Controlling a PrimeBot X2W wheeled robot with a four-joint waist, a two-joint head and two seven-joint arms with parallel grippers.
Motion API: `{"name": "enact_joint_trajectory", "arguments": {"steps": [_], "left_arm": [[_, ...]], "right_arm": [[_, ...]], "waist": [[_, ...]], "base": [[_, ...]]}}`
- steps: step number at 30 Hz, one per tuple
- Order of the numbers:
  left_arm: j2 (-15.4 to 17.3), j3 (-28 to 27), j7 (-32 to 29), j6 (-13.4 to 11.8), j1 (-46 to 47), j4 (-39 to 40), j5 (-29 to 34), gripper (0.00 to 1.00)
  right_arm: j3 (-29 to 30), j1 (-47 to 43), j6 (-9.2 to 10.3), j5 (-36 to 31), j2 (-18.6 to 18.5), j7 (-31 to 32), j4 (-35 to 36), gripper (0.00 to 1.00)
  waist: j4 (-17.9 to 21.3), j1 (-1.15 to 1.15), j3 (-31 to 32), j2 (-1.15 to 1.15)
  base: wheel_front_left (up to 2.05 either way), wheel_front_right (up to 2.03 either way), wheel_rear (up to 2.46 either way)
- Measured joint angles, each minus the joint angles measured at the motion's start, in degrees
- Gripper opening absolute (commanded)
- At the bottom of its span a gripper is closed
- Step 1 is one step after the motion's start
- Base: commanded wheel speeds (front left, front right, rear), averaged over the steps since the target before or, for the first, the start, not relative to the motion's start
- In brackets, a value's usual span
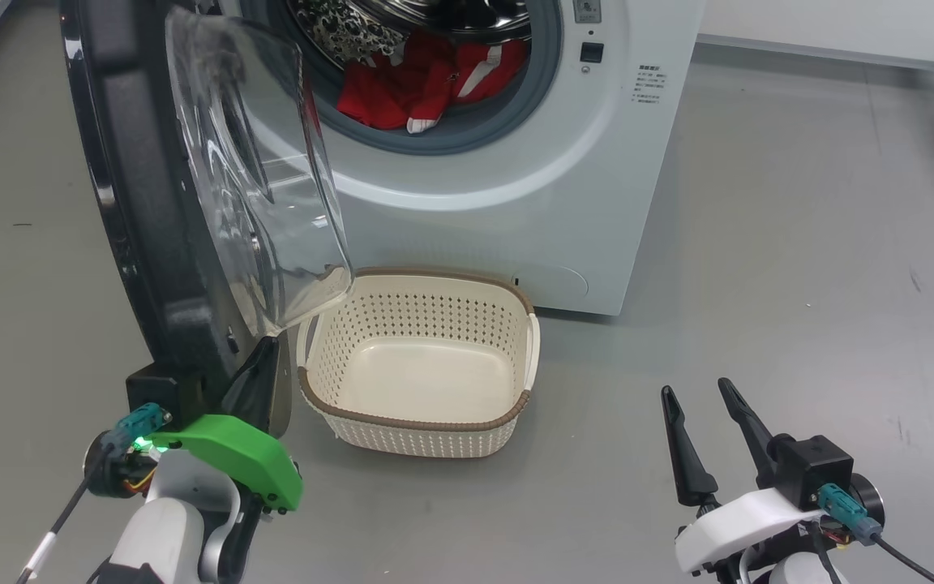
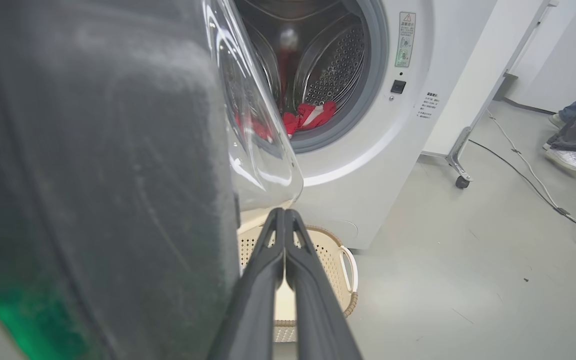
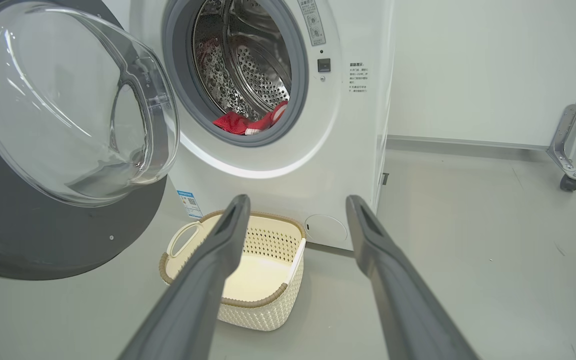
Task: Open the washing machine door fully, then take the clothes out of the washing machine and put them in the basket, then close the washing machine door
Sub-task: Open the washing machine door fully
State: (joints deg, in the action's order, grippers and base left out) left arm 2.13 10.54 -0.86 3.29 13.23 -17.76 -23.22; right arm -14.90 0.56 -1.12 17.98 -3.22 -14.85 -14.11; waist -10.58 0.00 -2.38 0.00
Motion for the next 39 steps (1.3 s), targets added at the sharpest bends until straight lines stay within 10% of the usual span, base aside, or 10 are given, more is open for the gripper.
{"name": "enact_joint_trajectory", "arguments": {"steps": [39], "left_arm": [[7.28,-18.03,3.28,-3.59,4.05,-2.41,-8.29,0.00]], "right_arm": [[-2.15,2.42,-0.26,-4.12,-0.66,0.01,-1.00,1.00]], "waist": [[-5.89,0.00,-10.19,0.00]], "base": [[0.00,0.00,0.00]]}}
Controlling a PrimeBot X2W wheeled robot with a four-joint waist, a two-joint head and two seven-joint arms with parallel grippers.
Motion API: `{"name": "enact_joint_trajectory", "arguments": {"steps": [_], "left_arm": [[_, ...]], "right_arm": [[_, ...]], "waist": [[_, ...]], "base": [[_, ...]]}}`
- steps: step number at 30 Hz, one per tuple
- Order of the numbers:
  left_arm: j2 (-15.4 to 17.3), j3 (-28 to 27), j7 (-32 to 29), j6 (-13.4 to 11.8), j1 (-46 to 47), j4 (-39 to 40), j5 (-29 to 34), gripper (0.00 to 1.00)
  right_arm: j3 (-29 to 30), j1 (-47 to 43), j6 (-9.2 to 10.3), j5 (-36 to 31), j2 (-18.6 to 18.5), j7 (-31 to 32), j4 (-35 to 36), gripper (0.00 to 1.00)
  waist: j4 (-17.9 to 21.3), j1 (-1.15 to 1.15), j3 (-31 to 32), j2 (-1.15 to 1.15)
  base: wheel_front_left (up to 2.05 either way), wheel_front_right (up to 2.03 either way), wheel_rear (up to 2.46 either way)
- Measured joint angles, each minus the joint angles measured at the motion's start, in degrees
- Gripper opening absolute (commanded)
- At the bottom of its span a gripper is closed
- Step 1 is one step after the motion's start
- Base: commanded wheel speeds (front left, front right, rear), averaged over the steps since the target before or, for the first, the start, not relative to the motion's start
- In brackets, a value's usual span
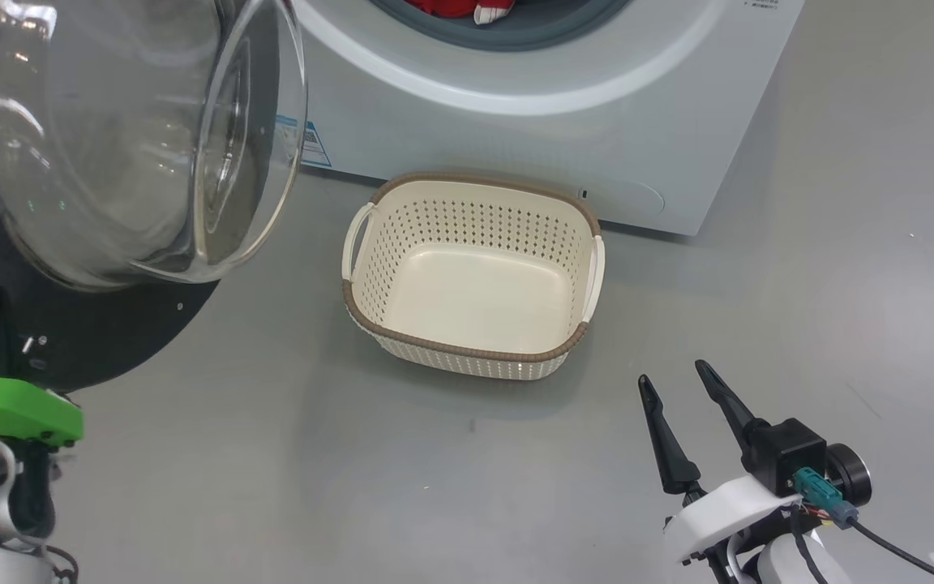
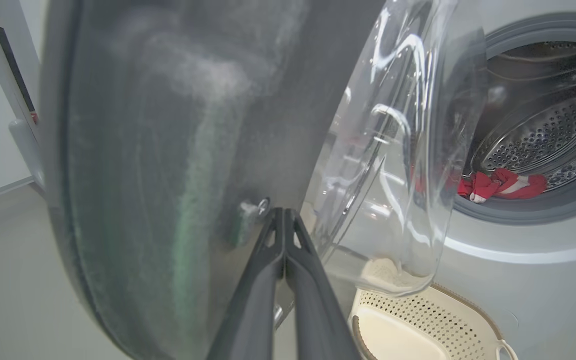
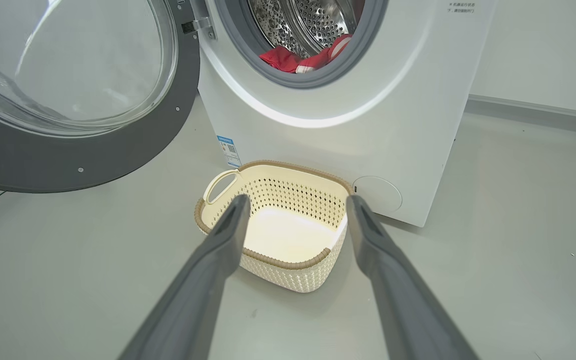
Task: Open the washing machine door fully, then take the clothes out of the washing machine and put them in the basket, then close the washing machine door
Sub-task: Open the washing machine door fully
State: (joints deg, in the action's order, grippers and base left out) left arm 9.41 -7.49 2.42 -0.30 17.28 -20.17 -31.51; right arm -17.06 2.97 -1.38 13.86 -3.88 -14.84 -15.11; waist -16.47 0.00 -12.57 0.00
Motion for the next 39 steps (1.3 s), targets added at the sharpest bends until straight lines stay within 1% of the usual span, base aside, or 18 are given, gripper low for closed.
{"name": "enact_joint_trajectory", "arguments": {"steps": [3,13,15,18,25,30,34,39], "left_arm": [[1.15,-2.03,-0.02,0.00,0.91,-0.82,-2.04,0.00],[6.90,-5.92,-0.46,0.14,4.15,-3.63,-2.86,0.00],[8.05,-6.69,-0.56,0.67,5.15,-4.38,-3.35,0.00],[8.82,-7.95,-0.67,0.70,7.26,-5.88,-5.32,0.00],[12.04,-9.57,-0.86,1.92,10.63,-9.44,-5.80,0.00],[12.94,-9.69,-0.54,2.68,12.99,-12.16,-5.81,0.00],[12.85,-9.04,-0.05,3.20,14.18,-14.40,-5.79,0.00],[12.38,-7.75,1.27,3.77,14.71,-16.74,-5.50,0.00]], "right_arm": [[-0.08,0.47,0.02,-0.36,-0.16,0.18,0.20,1.00],[-0.47,3.31,0.62,-2.10,-0.67,0.96,1.36,1.00],[-0.48,3.90,0.97,-2.53,-0.73,1.00,1.57,1.00],[-0.47,4.48,1.04,-2.89,-0.83,1.01,1.77,1.00],[-0.24,5.98,1.58,-3.37,-1.52,1.19,2.16,1.00],[-0.18,7.03,2.04,-3.53,-1.56,1.19,2.43,1.00],[0.35,7.35,2.11,-3.53,-1.63,1.18,2.24,1.00],[0.62,7.36,2.11,-3.50,-1.60,1.15,1.44,1.00]], "waist": [[0.08,0.00,-1.25,0.00],[0.71,0.00,-6.07,0.00],[0.89,0.00,-7.08,0.00],[1.18,0.00,-8.56,0.00],[1.92,0.00,-11.63,0.00],[2.53,0.00,-13.79,0.00],[2.70,-0.01,-14.50,0.00],[2.54,0.00,-13.96,0.00]], "base": [[0.00,0.00,0.00],[0.00,0.00,0.00],[0.00,0.00,0.00],[0.00,0.00,0.00],[0.00,0.00,0.00],[0.00,0.00,0.00],[0.00,0.00,0.00],[0.00,0.00,0.00]]}}
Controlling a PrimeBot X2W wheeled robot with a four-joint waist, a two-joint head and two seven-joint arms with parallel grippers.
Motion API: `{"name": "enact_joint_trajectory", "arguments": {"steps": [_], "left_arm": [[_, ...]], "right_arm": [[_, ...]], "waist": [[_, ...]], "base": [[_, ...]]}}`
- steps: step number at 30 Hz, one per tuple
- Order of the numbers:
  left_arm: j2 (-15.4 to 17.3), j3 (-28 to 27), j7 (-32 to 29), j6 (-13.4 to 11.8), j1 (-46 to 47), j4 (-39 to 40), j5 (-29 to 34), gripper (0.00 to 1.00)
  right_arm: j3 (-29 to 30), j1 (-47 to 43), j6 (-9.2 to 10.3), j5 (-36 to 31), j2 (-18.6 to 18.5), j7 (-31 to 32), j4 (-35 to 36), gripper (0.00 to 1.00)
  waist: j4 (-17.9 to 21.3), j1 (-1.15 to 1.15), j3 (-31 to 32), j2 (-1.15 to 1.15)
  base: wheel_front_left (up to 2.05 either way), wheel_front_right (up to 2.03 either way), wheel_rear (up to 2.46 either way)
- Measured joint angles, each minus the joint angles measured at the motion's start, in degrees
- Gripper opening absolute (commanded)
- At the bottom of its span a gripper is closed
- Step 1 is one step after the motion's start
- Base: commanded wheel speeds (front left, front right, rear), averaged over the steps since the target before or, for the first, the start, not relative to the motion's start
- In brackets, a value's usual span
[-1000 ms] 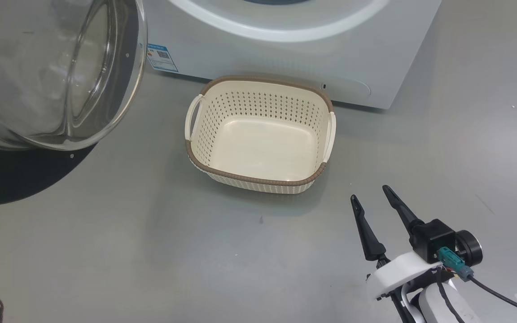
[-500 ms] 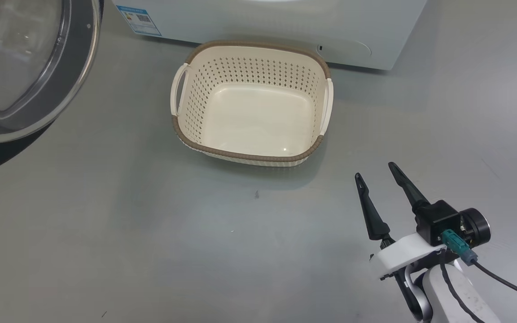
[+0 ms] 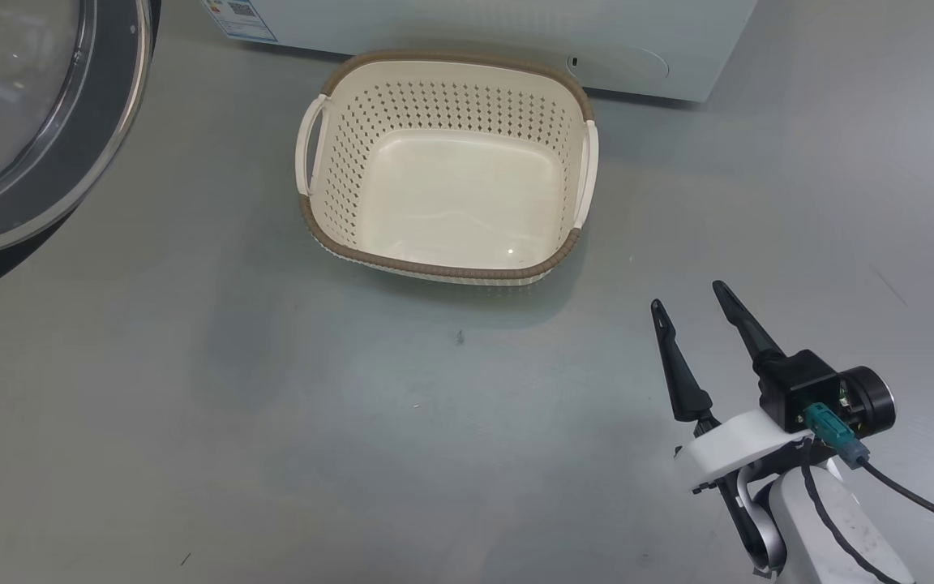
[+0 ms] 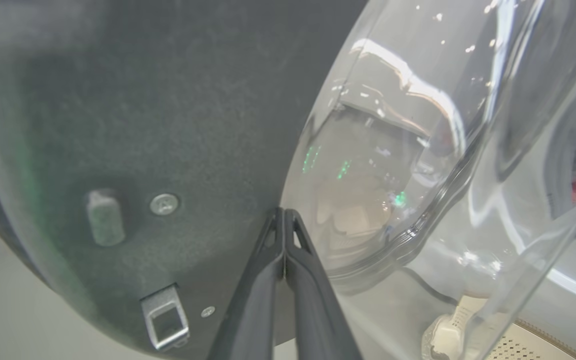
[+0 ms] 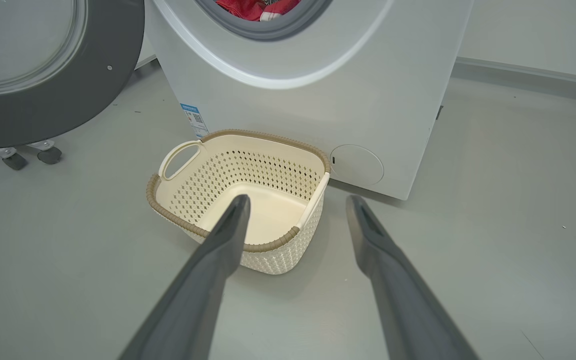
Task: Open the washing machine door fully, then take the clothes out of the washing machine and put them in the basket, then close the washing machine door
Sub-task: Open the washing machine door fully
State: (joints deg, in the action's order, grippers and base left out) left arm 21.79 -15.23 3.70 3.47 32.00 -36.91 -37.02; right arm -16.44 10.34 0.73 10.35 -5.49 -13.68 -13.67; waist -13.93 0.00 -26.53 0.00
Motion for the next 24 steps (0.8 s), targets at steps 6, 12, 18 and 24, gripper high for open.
{"name": "enact_joint_trajectory", "arguments": {"steps": [6,12,18,24], "left_arm": [[-0.35,2.19,1.25,0.94,-0.01,-1.83,1.42,0.00],[-1.29,4.30,2.47,1.60,-0.02,-2.89,3.03,0.00],[-2.15,6.62,3.52,2.43,-0.38,-3.38,4.35,0.00],[-3.87,9.44,4.66,2.93,-2.59,-3.28,5.30,0.00]], "right_arm": [[-0.01,0.08,-0.04,0.19,0.09,-0.02,-0.90,1.00],[0.13,0.12,-0.10,1.25,0.48,-0.25,-1.69,1.00],[0.10,0.13,-0.66,2.63,1.13,-0.33,-2.77,1.00],[0.64,0.05,-1.08,4.75,1.67,-0.52,-3.57,1.00]], "waist": [[-0.20,0.00,1.59,0.00],[-0.24,0.00,3.46,0.00],[-0.09,0.00,6.32,0.00],[0.42,0.00,9.59,0.00]], "base": [[0.00,0.00,0.00],[0.00,0.00,0.00],[0.00,0.00,0.00],[0.00,0.00,0.00]]}}
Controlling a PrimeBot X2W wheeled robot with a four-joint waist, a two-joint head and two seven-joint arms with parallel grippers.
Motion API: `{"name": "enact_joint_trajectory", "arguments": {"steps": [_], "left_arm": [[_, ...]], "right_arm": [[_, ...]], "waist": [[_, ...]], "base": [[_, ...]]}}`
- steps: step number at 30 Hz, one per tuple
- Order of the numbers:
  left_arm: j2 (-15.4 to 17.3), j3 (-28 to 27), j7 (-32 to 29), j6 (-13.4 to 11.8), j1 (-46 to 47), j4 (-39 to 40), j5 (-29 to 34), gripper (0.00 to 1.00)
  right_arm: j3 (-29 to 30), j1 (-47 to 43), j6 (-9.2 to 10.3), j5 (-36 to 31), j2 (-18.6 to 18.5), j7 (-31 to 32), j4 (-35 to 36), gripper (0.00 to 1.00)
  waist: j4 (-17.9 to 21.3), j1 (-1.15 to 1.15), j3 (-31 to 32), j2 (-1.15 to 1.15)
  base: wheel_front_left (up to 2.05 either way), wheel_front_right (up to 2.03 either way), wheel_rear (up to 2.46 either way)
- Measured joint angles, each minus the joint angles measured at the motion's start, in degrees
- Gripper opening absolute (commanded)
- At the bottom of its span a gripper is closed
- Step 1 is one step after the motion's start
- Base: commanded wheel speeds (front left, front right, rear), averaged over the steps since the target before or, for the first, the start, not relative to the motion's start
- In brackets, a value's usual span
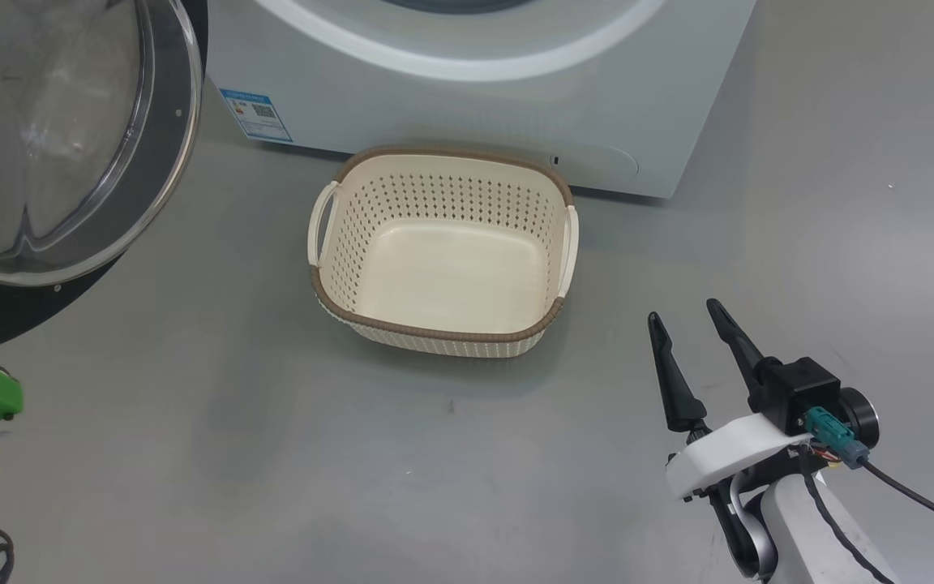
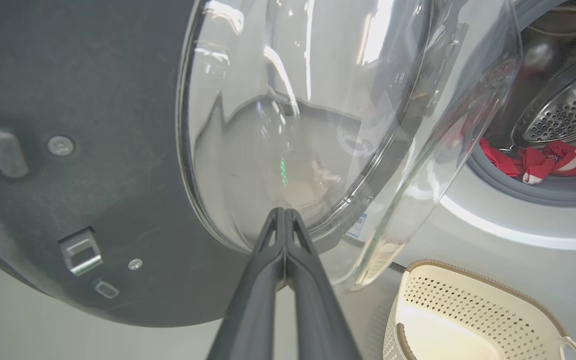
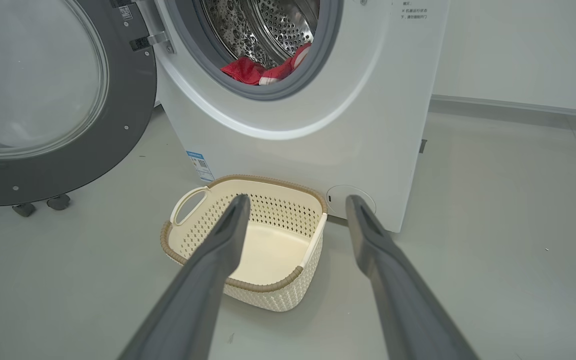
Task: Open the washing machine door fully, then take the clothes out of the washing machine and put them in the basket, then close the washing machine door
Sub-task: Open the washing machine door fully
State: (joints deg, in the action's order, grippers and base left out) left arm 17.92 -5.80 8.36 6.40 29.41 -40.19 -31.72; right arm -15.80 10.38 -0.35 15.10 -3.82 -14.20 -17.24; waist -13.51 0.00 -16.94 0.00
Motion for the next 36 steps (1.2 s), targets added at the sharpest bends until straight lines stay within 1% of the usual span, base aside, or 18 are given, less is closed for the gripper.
{"name": "enact_joint_trajectory", "arguments": {"steps": [3,7,13,21,27,30,33,36], "left_arm": [[-1.08,0.94,0.92,0.05,-1.62,0.32,0.87,0.00],[-1.09,1.71,2.81,0.23,-3.20,1.88,1.54,0.00],[-1.99,3.25,3.52,0.47,-6.77,3.91,1.63,0.00],[-2.88,4.64,4.85,0.51,-12.32,7.87,2.01,0.00],[-4.91,5.35,5.42,0.57,-15.96,11.57,1.45,0.00],[-5.17,5.97,5.70,0.73,-17.78,13.46,1.47,0.00],[-6.25,6.35,5.86,0.73,-19.32,15.36,1.38,0.00],[-6.60,7.90,5.90,0.74,-20.34,17.26,1.44,0.00]], "right_arm": [[-0.05,-0.12,-0.19,0.04,0.10,-0.01,-0.33,1.00],[-0.03,-0.40,-0.59,1.18,0.24,-0.07,-0.48,1.00],[0.08,-0.83,-0.78,2.12,0.30,-0.08,-0.10,1.00],[0.00,-1.54,-1.31,2.37,0.37,-0.08,1.21,1.00],[-0.10,-2.56,-1.36,2.44,0.45,-0.08,1.76,1.00],[-0.25,-2.91,-1.57,2.46,0.51,-0.08,1.92,1.00],[-0.23,-3.02,-1.59,2.54,0.54,-0.09,2.36,1.00],[-0.03,-3.70,-1.59,2.54,0.55,-0.09,2.76,1.00]], "waist": [[0.43,0.00,1.71,0.00],[1.28,0.00,3.95,0.00],[3.15,0.00,7.11,0.00],[6.88,0.00,10.12,0.00],[9.94,0.00,11.79,0.00],[11.42,0.00,12.40,0.00],[12.80,0.00,12.87,0.00],[13.96,0.00,13.16,0.00]], "base": [[0.00,0.00,0.00],[0.00,0.00,0.00],[0.00,0.00,0.00],[0.00,0.00,0.00],[0.00,0.00,0.00],[0.00,0.00,0.00],[0.00,0.00,0.00],[0.00,0.00,0.00]]}}
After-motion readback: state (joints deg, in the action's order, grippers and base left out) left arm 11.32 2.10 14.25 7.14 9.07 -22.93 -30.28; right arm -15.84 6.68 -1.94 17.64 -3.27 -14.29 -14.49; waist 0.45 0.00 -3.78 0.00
